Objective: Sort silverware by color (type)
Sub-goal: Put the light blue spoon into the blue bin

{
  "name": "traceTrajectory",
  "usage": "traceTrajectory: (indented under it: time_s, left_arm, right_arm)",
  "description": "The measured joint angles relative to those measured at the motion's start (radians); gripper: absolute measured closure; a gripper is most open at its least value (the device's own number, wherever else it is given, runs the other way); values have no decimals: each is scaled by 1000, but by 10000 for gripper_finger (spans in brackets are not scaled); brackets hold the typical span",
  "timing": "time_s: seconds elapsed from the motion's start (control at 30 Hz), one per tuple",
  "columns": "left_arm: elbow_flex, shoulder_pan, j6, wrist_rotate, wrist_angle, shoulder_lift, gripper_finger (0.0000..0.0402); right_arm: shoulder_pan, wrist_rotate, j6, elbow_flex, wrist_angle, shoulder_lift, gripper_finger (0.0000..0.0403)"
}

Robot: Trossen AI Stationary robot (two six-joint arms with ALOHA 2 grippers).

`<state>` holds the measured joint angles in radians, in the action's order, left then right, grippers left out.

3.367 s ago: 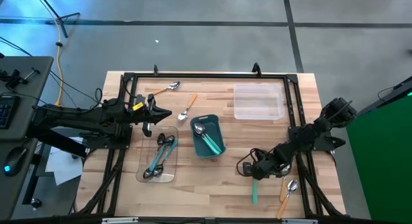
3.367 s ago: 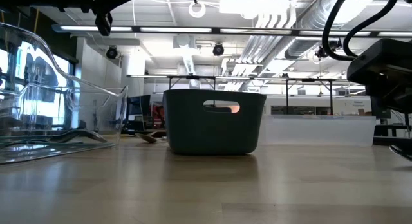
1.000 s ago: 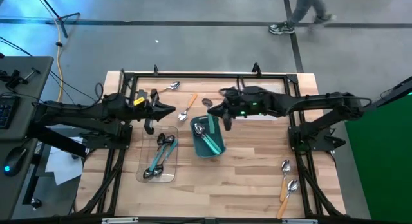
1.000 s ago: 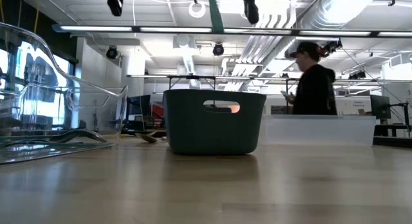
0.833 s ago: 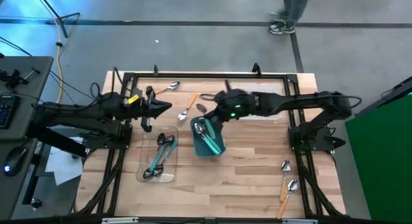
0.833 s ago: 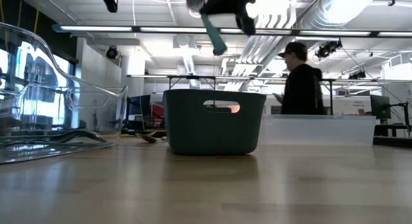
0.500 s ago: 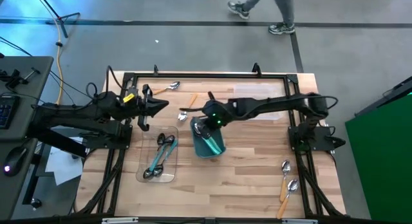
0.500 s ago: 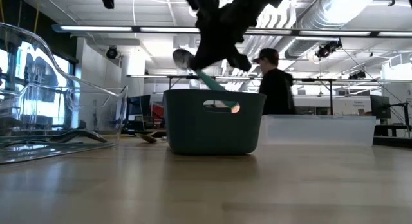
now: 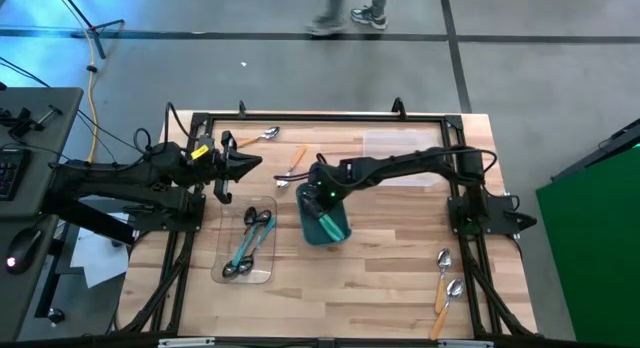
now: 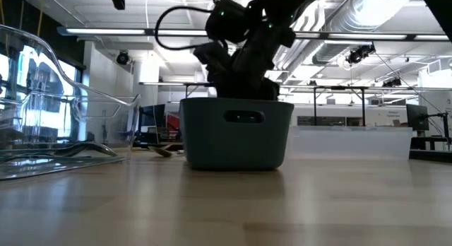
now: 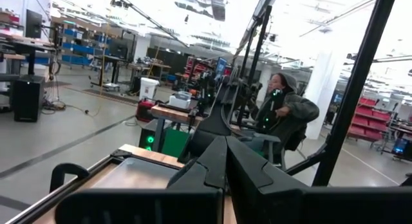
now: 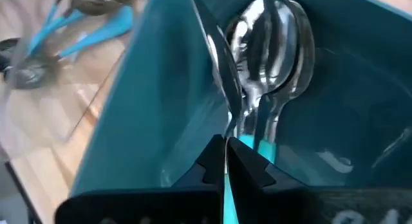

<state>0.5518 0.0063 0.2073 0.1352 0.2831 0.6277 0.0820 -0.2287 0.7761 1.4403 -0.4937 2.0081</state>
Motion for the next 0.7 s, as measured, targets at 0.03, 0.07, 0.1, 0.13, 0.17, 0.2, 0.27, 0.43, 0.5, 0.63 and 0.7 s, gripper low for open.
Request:
traceTrajectory:
  time_s: [0.03,0.07,0.1,0.13,0.17,0.2,0.27,0.43,0.5,0.63,0.7]
  left_arm:
    - [0,0,0,3,0,0,401]
    - [0,0,0,9,-1,0,402]
    - [0,0,0,15,0,0,402]
    - [0,0,0,22,0,0,402]
    - [0,0,0,32,-1,0,401]
    - [0,0,0,41,-1,0,401]
    - [0,0,-1,57,-1,0,402]
    - [0,0,-1,63,-1,0,402]
    - [0,0,-1,63,-1,0,402]
    - [0,0,-1,63,-1,0,401]
    - [0,0,-2,63,-1,0,402]
  right_arm:
    - [3,0,10,0,0,7,403]
    - [3,0,12,0,-1,13,403]
    - [3,0,13,0,0,19,403]
    - [4,1,13,0,-1,24,403]
    - [4,4,19,0,-3,28,403]
    - [4,11,32,0,-2,30,403]
    - [3,17,36,0,-1,33,402]
    - [3,35,36,0,4,34,402]
    - [3,35,36,0,4,34,402]
    - [3,3,-5,-1,20,34,402]
    - [4,-11,-25,-1,30,34,399]
